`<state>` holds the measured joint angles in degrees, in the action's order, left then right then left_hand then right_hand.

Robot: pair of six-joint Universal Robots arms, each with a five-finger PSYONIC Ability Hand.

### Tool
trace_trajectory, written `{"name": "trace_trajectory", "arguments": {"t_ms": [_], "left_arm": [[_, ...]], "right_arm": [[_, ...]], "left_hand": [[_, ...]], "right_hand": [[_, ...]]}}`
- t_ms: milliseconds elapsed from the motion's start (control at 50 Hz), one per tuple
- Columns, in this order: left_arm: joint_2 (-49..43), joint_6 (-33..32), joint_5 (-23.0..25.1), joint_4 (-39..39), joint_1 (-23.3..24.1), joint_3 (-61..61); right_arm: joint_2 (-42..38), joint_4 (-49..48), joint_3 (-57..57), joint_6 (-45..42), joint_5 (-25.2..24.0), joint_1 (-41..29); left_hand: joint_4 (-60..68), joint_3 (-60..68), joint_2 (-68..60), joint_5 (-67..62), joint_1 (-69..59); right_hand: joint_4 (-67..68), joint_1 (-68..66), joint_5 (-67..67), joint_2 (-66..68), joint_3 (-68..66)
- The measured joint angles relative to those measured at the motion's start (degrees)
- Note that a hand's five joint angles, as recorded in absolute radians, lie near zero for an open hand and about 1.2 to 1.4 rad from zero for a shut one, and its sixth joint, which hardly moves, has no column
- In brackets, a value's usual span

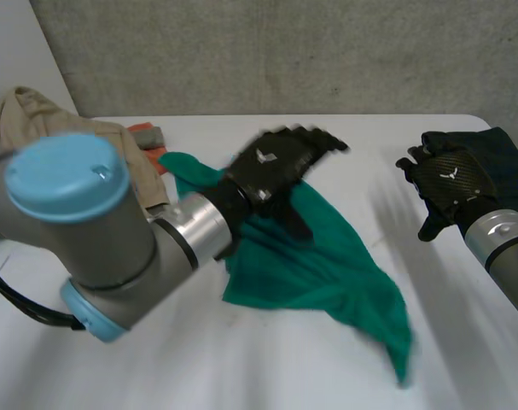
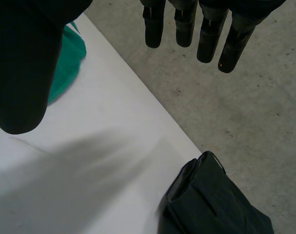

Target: Fold the laundry.

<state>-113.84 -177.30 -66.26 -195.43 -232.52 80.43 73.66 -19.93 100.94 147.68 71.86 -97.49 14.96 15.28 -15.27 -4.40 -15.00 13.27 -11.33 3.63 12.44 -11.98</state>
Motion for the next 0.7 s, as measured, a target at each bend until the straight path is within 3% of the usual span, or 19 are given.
{"name": "trace_trajectory", "arguments": {"t_ms": [160, 280, 340, 380, 480, 560, 700], "left_arm": [[3.20, -1.56, -7.48, -0.36, -6.37, -1.60], [3.78, -11.00, -12.43, -0.34, -11.37, -0.22], [2.15, -16.62, -12.80, -0.36, -12.65, 0.02], [-1.27, -24.78, -12.69, -0.35, -13.84, -0.15], [-7.89, -34.91, -12.07, -0.85, -15.21, -2.45], [-14.51, -38.76, -11.46, -1.77, -16.05, -7.22], [-24.46, -39.35, -9.33, -2.61, -16.69, -17.76]], "right_arm": [[0.24, 2.43, 0.03, 0.12, -0.97, -0.40], [1.39, 13.35, -2.13, 1.21, -3.76, -2.55], [1.67, 19.41, -3.51, 2.00, -4.56, -3.44], [1.87, 27.43, -5.05, 3.12, -5.28, -4.46], [1.85, 33.79, -5.05, 4.29, -5.59, -7.22], [1.80, 32.09, -2.46, 4.94, -4.99, -11.18], [1.63, 25.60, 2.25, 7.71, -2.29, -18.44]], "left_hand": [[0.00, 0.00, 0.00, 0.00, 0.00], [0.00, 0.00, 0.00, 0.00, 0.00], [0.01, 0.00, 0.00, -0.05, -0.02], [0.14, 0.11, -0.08, -0.40, -0.22], [0.63, 0.12, -0.60, -1.51, -0.22], [1.13, 0.13, -1.05, -1.82, -0.23], [3.69, 3.24, -3.36, -4.47, -3.59]], "right_hand": [[0.00, 0.00, 0.00, 0.00, 0.00], [0.00, 0.00, 0.00, 0.00, 0.00], [0.00, 0.00, 0.00, 0.00, 0.00], [0.00, 0.00, 0.00, 0.00, 0.00], [0.00, 0.00, 0.00, 0.00, 0.00], [0.00, 0.00, 0.00, 0.00, 0.00], [0.00, 0.00, 0.00, 0.00, -0.01]]}}
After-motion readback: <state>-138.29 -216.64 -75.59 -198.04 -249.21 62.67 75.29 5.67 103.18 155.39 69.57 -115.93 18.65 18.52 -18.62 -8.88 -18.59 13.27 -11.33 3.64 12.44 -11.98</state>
